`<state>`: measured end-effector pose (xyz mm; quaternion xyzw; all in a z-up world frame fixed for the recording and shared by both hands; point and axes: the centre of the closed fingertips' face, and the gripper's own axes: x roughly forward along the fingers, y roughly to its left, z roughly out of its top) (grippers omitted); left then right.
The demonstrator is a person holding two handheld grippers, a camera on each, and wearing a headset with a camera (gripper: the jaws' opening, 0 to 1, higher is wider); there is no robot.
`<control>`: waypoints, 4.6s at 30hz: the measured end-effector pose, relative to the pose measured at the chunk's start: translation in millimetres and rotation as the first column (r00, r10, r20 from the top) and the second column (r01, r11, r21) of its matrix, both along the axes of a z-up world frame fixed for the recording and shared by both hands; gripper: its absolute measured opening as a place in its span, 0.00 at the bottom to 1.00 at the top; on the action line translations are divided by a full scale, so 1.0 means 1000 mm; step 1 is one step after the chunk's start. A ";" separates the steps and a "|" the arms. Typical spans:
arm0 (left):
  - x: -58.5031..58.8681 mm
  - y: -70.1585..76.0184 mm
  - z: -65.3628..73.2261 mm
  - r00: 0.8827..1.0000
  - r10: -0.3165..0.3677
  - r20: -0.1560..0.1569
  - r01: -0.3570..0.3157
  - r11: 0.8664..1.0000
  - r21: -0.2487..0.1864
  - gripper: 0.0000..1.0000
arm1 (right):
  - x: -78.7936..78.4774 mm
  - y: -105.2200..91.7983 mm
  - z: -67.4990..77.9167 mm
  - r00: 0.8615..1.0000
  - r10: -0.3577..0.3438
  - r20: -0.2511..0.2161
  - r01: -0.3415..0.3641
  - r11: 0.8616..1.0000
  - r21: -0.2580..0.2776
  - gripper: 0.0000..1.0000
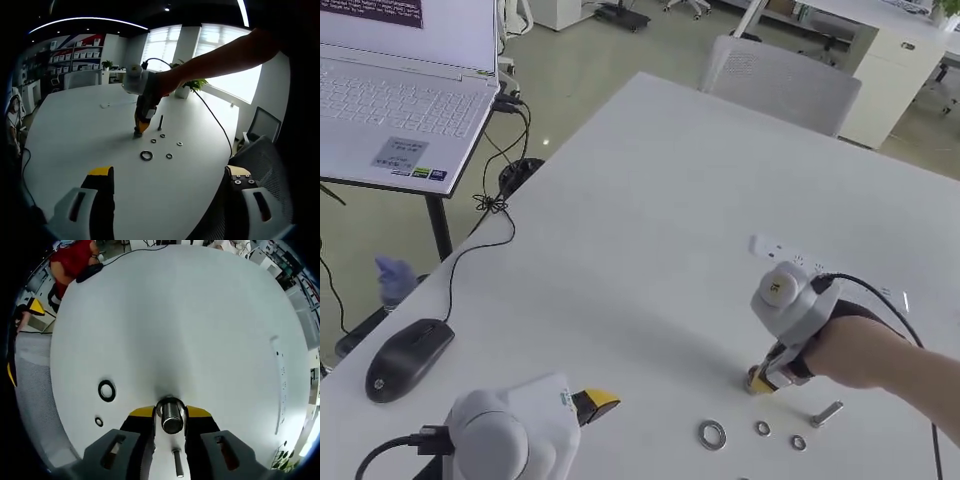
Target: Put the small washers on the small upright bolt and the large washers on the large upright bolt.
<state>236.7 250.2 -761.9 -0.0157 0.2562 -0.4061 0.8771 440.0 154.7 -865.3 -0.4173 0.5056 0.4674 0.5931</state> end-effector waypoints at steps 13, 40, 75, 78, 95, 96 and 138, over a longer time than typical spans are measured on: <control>-0.001 -0.002 -0.002 1.000 -0.001 -0.010 0.001 1.000 -0.003 0.91 | 0.002 -0.001 -0.003 1.000 -0.007 -0.007 0.007 1.000 0.000 0.22; -0.006 -0.003 -0.003 1.000 -0.011 -0.022 0.011 1.000 -0.003 0.89 | -0.001 -0.002 -0.006 0.999 0.034 -0.012 -0.034 0.999 0.006 0.32; -0.009 -0.003 0.007 0.999 -0.039 -0.013 0.039 0.999 0.026 0.88 | -0.002 -0.009 0.025 1.000 -0.017 -0.005 0.017 0.998 0.065 0.38; -0.010 -0.004 0.007 0.999 -0.044 -0.013 0.044 0.999 0.030 0.88 | 0.000 -0.006 0.031 1.000 -0.019 0.003 0.019 0.997 0.081 0.38; -0.017 -0.005 0.017 0.998 -0.055 -0.005 0.055 0.998 0.040 0.87 | -0.004 0.004 0.058 0.999 -0.010 0.035 0.007 0.996 0.091 0.35; -0.018 -0.006 0.017 0.998 -0.056 -0.004 0.056 0.998 0.041 0.87 | -0.004 0.004 0.060 0.999 -0.008 0.037 0.005 0.996 0.092 0.35; -0.013 -0.005 0.033 0.998 -0.045 0.043 0.043 0.998 0.038 0.85 | -0.068 0.025 0.064 1.000 0.001 -0.007 0.000 0.991 0.132 0.16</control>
